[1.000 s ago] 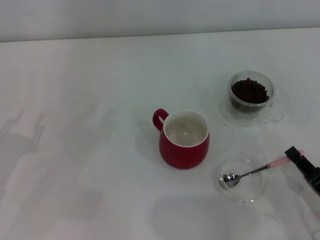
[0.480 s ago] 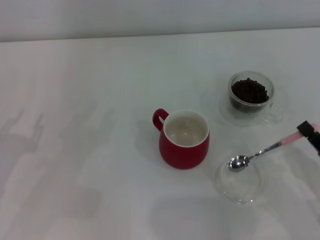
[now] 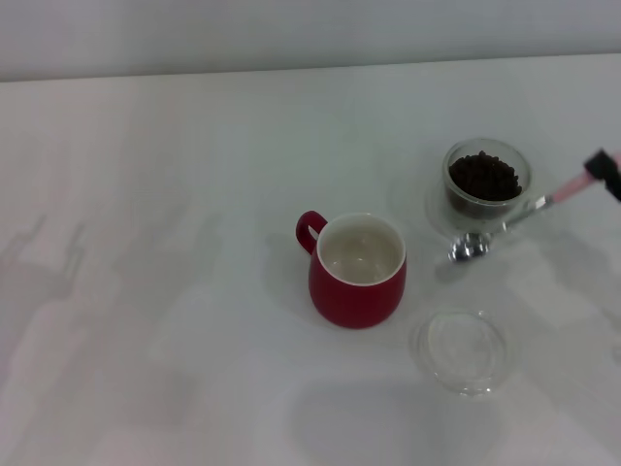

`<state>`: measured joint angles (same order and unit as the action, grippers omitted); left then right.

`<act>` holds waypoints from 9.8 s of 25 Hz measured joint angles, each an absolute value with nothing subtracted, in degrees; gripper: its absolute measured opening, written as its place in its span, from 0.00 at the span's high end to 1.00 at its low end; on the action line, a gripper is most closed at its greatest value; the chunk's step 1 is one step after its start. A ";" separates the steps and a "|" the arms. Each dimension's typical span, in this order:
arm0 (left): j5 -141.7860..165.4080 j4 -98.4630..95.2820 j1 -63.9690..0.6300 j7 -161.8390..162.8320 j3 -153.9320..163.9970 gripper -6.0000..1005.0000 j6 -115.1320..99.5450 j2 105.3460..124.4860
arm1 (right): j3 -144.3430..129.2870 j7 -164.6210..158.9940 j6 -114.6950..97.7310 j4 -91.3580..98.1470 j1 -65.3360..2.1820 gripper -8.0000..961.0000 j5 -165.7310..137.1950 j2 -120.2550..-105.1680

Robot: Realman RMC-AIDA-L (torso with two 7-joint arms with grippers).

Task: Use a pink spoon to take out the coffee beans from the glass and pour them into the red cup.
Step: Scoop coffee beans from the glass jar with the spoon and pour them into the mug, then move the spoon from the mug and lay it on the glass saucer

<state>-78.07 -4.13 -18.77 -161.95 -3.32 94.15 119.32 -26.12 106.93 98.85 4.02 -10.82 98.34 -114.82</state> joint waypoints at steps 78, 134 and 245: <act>-77.60 -3.52 -17.43 -161.98 -3.08 0.52 94.92 119.44 | -30.56 86.26 66.15 19.65 -19.66 0.84 99.02 -114.52; -77.69 -3.51 -17.50 -161.98 -3.07 0.52 94.74 119.34 | -30.41 67.58 71.28 19.95 -18.80 0.84 99.89 -112.23; -75.94 -4.05 -17.87 -161.98 -3.43 0.52 93.85 119.08 | -43.36 94.22 90.97 16.05 -9.76 0.84 96.84 -112.93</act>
<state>-75.94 -4.05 -17.87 -161.98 -3.43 93.85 119.08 -43.36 94.22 90.97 16.05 -9.76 96.84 -112.93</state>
